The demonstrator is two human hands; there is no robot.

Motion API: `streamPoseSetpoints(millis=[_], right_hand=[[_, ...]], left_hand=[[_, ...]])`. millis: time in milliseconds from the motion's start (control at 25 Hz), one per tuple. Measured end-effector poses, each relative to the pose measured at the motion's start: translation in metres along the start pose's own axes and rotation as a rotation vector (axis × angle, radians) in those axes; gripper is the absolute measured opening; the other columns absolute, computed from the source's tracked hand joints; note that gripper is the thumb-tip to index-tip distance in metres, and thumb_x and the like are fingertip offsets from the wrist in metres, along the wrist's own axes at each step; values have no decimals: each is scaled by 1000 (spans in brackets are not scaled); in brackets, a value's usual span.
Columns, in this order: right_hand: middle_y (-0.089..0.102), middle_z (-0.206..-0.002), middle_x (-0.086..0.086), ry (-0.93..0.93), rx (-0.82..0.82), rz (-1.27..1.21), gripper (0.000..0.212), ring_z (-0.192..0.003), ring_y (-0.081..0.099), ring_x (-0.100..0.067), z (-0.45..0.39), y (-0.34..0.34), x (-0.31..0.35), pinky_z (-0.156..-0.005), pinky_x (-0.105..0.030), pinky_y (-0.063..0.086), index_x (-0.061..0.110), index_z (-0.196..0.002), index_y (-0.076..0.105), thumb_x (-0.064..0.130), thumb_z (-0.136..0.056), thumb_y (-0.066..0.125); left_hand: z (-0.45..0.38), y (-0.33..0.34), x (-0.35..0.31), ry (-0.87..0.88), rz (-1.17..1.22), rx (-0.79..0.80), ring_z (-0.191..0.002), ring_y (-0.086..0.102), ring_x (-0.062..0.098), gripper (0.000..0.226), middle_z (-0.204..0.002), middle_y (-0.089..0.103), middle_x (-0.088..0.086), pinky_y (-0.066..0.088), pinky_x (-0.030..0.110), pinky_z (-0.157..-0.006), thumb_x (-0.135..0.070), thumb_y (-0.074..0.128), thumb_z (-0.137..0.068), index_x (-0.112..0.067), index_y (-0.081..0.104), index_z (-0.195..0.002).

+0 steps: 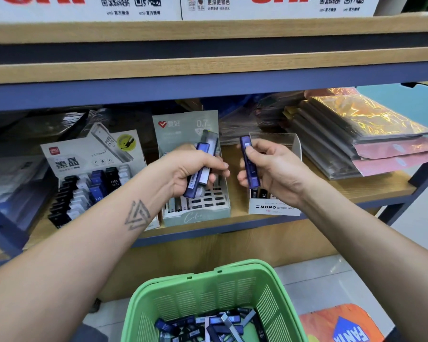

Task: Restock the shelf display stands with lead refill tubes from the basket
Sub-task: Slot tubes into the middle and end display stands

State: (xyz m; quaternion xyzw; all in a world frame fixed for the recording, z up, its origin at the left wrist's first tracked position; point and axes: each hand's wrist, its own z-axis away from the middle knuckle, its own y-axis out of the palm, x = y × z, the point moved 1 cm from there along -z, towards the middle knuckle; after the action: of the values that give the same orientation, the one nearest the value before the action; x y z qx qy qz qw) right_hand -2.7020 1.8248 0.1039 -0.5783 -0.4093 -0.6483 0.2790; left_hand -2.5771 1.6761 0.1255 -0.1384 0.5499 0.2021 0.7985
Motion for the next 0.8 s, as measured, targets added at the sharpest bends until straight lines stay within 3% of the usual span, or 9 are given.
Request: streamPoseSetpoints(millis=[80,160,240,320,400,440,560,680,800], right_hand=[[60,-76,-9,-25,26,135,25,-56,52,-17,-3,12,-1,-46,-22,42,4,-119,66,19,-100,61],[61,-73,-4,-88,35,234,20,-55,46,-12,-11,33,-4,-45,-17,34,7,-109,74,19,-94,69],[67,-75,4,-149,48,282,18,-56,50,-4,-17,58,-7,-50,-14,38,9,-109,77,16,-94,70],[75,-82,9,-202,84,409,21,-67,64,0,-23,83,-10,-65,-15,47,14,-115,76,16,-96,69],[79,-98,2,-211,126,604,22,-85,67,-1,-29,104,-18,-80,-24,49,27,-117,76,28,-97,67],[78,-99,2,-192,148,654,21,-83,64,1,-32,117,-22,-79,-23,45,32,-117,76,33,-98,66],[71,-83,4,-126,125,538,20,-72,57,-4,-39,149,-24,-75,-23,46,22,-115,76,22,-97,68],[71,-91,-16,-80,32,259,14,-74,66,-19,-44,172,-18,-72,-23,57,3,-104,71,-2,-91,70],[70,-103,-18,-107,-9,286,19,-77,73,-17,-53,187,-15,-78,-22,60,1,-107,71,-9,-93,62]], left_hand=[[5,-13,-3,-31,82,16,-43,52,8,3,-74,67,9,45,19,-40,-5,65,-91,-6,66,-94],[13,-29,-4,-35,149,-5,-43,51,8,7,-68,64,8,44,18,-39,-9,61,-95,-5,66,-95],[23,-48,-2,-15,235,-38,-41,49,8,13,-65,61,9,42,16,-40,-13,55,-99,-5,64,-93],[36,-72,0,20,307,-81,-40,48,9,16,-67,63,11,41,17,-40,-17,56,-100,-5,62,-92],[51,-96,4,32,297,-144,-39,49,9,14,-72,66,14,41,17,-40,-16,60,-97,-4,62,-89],[59,-108,7,26,252,-181,-39,49,9,12,-74,66,14,42,17,-39,-12,61,-96,-3,62,-89],[80,-143,15,32,155,-315,-38,48,10,6,-76,67,20,41,18,-37,1,57,-92,2,59,-98],[96,-168,20,103,98,-425,-38,48,14,16,-82,72,26,40,20,-40,6,62,-86,0,58,-100],[107,-184,26,106,99,-448,-41,49,17,17,-79,73,24,42,21,-43,7,69,-82,4,61,-97]])
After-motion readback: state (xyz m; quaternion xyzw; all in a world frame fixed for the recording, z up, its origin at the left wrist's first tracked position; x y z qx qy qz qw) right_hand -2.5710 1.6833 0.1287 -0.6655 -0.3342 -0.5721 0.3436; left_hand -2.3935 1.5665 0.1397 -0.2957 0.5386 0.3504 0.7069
